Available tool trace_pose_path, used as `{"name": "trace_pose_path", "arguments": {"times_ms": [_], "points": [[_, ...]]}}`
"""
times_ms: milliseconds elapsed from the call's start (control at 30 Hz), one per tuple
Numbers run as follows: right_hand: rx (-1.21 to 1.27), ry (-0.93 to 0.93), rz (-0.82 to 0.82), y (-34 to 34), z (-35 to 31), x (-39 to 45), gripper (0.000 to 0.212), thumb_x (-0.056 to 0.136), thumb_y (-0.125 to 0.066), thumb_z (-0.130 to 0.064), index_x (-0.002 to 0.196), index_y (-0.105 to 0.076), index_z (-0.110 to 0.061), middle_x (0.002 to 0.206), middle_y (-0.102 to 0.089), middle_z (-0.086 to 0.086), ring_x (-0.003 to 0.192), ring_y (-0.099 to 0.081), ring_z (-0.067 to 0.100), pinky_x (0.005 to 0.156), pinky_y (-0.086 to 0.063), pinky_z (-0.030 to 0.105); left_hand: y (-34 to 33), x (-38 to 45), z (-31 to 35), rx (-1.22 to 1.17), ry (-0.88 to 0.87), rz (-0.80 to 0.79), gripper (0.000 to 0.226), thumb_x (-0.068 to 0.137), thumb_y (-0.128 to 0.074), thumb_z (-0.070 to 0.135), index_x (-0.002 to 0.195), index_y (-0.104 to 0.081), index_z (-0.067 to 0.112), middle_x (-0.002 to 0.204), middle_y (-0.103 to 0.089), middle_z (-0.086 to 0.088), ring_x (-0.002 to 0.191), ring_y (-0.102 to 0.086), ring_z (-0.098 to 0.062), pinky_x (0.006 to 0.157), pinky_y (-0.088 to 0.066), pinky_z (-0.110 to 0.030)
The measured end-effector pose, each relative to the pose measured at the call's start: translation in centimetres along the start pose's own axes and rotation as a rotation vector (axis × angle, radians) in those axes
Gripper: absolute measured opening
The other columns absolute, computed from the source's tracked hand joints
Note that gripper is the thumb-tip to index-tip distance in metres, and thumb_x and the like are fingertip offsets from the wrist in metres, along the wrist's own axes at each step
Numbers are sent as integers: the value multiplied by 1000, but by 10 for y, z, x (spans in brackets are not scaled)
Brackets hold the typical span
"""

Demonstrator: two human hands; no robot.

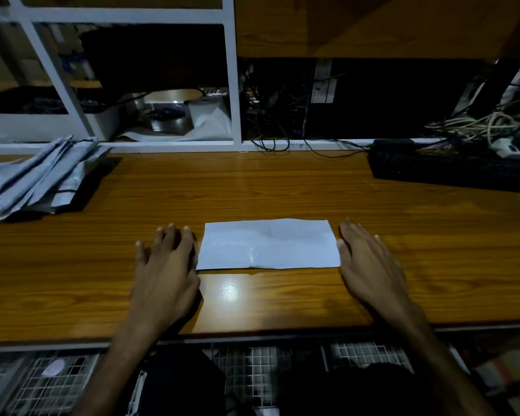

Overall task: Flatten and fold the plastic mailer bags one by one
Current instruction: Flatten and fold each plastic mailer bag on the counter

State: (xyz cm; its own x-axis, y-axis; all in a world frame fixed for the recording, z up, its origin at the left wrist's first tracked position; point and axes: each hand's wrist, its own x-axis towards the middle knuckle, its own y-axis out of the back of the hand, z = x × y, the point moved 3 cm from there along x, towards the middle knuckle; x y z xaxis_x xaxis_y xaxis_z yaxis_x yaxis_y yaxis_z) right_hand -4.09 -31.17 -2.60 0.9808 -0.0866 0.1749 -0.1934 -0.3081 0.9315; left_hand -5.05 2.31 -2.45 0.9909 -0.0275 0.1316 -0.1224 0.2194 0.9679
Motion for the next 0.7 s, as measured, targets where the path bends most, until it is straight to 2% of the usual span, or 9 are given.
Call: {"name": "trace_pose_path", "arguments": {"times_ms": [67, 200, 300, 367, 433, 500, 567, 633, 700], "points": [[52, -7, 42, 4, -7, 4, 48, 110, -40, -29, 153, -44, -8, 161, -43, 8, 148, -39, 23, 124, -21, 42, 4, 6, 10, -5, -27, 29, 69, 100, -50, 23, 163, -26, 12, 170, -20, -17, 159, -10, -36, 126, 1, -59], [107, 53, 54, 2, -42, 19, 37, 110, -43, -31, 138, -58, -11, 147, -56, 4, 134, -53, 25, 118, -36, 46, 11, 27, 46, -59, -98, 91, 61, 102, -52, 19, 160, -33, 16, 170, -24, -12, 159, -13, -30, 125, 5, -50], [110, 113, 41, -4, -73, 34, 30, 109, -44, -33, 122, -63, -15, 140, -61, 3, 121, -59, 23, 98, -49, 40, 13, 47, 82, -104, -153, 88, 41, 106, -48, 24, 146, -51, 16, 158, -45, -10, 151, -33, -28, 127, -10, -49], [118, 141, 18, -11, -87, 41, 28, 109, -43, -32, 117, -63, -14, 136, -63, 5, 116, -61, 27, 86, -46, 37, 8, 56, 105, -126, -184, 69, 28, 105, -47, 23, 126, -63, 14, 138, -61, -11, 135, -49, -31, 120, -27, -50], [131, 181, -32, -19, -94, 44, 32, 110, -39, -30, 127, -62, -15, 147, -57, 5, 129, -55, 27, 98, -45, 40, -3, 62, 119, -142, -219, 41, 25, 102, -44, 20, 113, -65, 14, 122, -65, -9, 122, -55, -31, 115, -34, -51], [100, 245, -90, -27, -96, 42, 37, 110, -39, -28, 143, -55, -18, 158, -47, 5, 145, -42, 24, 117, -33, 41, -17, 64, 124, -157, -243, 4, 33, 101, -39, 23, 116, -66, 14, 121, -66, -8, 122, -56, -30, 116, -35, -52], [42, 291, -131, -31, -96, 38, 45, 109, -45, -27, 153, -45, -17, 165, -36, 8, 154, -29, 26, 124, -21, 42, -27, 62, 122, -118, -248, -2, 47, 101, -29, 32, 128, -64, 16, 130, -65, -8, 130, -53, -29, 119, -31, -52], [-5, 307, -138, -34, -94, 37, 52, 108, -48, -29, 158, -37, -17, 168, -29, 10, 156, -22, 27, 126, -16, 44, -33, 60, 119, -56, -250, 2, 64, 98, -16, 40, 142, -57, 17, 146, -58, -8, 143, -44, -29, 123, -25, -53], [-53, 316, -140, -38, -93, 38, 59, 107, -48, -32, 161, -30, -17, 170, -24, 10, 158, -18, 27, 127, -14, 45, -37, 60, 117, -21, -241, -20, 69, 99, -12, 45, 154, -44, 18, 160, -44, -7, 152, -32, -29, 125, -17, -54]]}}
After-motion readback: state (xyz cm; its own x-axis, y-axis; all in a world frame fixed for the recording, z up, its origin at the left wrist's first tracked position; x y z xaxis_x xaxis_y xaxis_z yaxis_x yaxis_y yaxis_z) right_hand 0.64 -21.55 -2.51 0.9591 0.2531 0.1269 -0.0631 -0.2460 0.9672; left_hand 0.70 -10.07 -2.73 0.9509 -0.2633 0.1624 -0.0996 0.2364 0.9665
